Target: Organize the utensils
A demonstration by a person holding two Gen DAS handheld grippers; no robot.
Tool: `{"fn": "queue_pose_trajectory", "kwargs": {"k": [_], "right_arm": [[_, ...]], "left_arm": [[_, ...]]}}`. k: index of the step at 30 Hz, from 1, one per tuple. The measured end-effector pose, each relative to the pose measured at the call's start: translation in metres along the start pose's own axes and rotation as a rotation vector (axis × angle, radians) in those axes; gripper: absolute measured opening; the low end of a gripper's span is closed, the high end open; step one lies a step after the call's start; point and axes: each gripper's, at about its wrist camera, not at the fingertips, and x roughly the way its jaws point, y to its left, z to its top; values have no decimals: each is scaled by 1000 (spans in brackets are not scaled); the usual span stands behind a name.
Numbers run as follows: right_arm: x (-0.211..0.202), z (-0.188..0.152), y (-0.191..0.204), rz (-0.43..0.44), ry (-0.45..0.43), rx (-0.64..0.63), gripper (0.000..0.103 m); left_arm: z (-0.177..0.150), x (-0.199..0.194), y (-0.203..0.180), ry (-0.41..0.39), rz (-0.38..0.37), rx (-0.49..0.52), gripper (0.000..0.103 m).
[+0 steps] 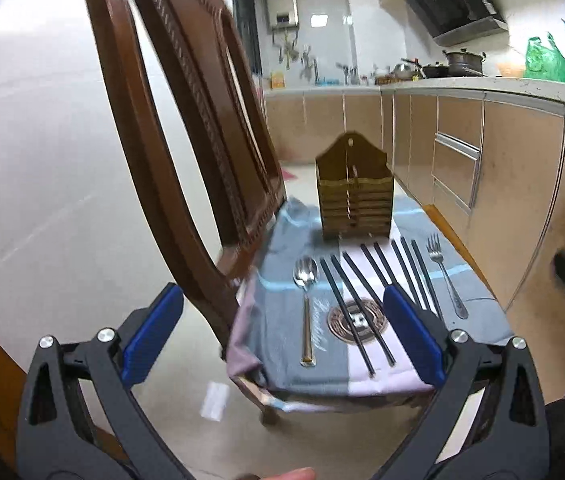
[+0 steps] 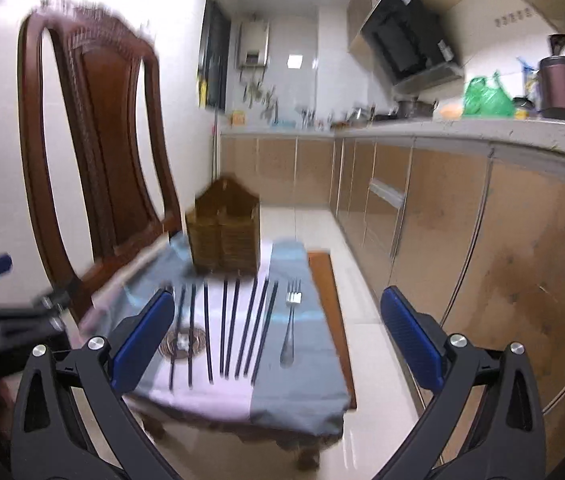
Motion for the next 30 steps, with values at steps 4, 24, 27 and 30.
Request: {"fn": "queue_pose_trajectory", "kwargs": {"k": [4, 24, 27, 30], "right_arm": [[4, -1, 7, -29, 0, -33, 100], [4, -7, 3, -43, 9, -40, 100], [2, -8, 0, -46, 6, -36, 100], [2, -8, -2, -46, 9, -31, 100]], "left_arm": [[-7, -4, -1, 0, 14, 1, 99], [-7, -11, -2, -13, -46, -2, 99], [-7, -11, -4, -15, -59, 14, 99], [-8, -14, -7, -30, -32, 36, 99]]}}
